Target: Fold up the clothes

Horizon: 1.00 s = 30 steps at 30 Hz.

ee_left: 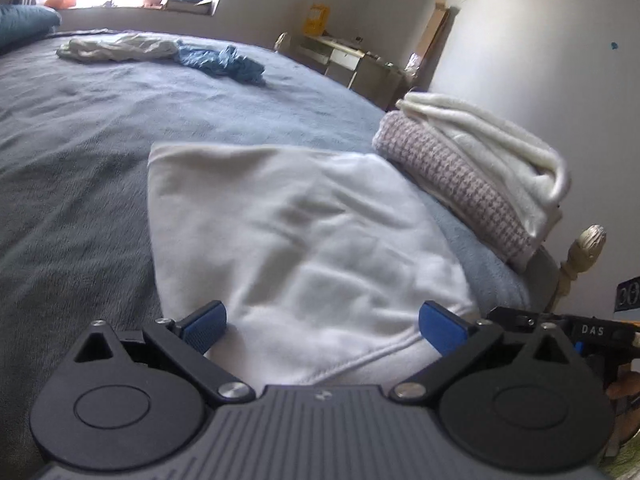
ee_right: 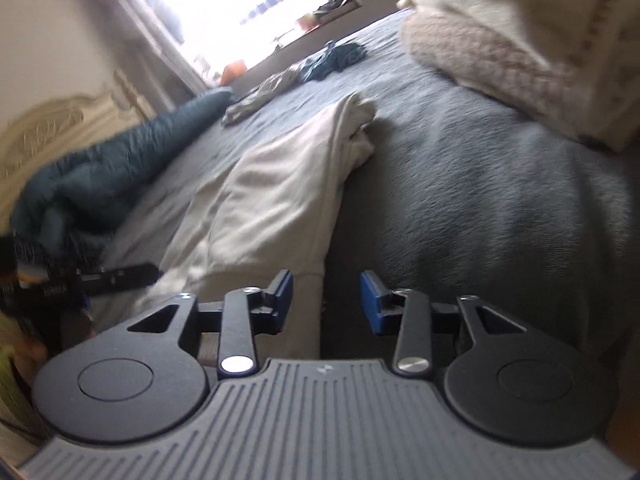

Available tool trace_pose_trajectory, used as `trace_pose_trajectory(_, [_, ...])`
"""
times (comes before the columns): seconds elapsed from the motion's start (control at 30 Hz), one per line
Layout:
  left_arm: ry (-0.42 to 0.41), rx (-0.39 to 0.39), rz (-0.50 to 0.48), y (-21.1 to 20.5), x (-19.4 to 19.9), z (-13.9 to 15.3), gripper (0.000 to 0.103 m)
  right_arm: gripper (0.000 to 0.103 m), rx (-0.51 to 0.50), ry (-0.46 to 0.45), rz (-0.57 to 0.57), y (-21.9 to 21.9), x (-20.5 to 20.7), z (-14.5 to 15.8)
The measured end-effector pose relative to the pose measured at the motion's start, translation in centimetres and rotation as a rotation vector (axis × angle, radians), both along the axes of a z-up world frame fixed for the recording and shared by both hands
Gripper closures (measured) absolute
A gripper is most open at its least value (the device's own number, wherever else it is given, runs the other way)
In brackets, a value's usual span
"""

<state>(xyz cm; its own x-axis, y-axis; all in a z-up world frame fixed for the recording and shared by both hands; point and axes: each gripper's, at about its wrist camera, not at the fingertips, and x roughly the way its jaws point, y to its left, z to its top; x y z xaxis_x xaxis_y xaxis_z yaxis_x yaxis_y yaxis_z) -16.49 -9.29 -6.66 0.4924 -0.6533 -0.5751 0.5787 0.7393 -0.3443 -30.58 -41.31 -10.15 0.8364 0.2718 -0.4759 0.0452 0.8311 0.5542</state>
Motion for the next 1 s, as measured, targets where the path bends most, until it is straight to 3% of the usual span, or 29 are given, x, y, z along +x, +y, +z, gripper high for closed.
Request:
trace_pose_trajectory(0.17, [-0.006,0.015,-0.050,-2.3,1.6,1.5,0.000,0.053,0.107,-0.034,0.034,-0.7,1.1,-0.5])
trace_pose_trajectory(0.3, [-0.018,0.024,-0.105,-5.6,3.1,2.0,0.000,0.049,0.132,-0.017,0.052,-0.8,3.0,-1.4])
trace_pose_trajectory(0.57, [-0.038,0.147,-0.261,-12.6,4.8,1.5,0.008,0.047,0.267,-0.087,0.140,-1.5,4.0,-2.3])
trace_pose_trajectory(0.8, [0.022,0.184,-0.328,-16.1,5.5,1.7,0.010,0.046,0.143,-0.199,0.195,0.1,3.0,-0.4])
trace_pose_trajectory(0.93, [0.032,0.187,-0.321,-17.1,5.9,1.4,0.010,0.046,0.053,-0.241,0.230,1.2,3.0,0.8])
trace_pose_trajectory(1.0, [0.030,0.194,-0.304,-17.5,6.2,1.2,0.018,0.046,-0.003,-0.258,0.247,1.9,2.9,1.4])
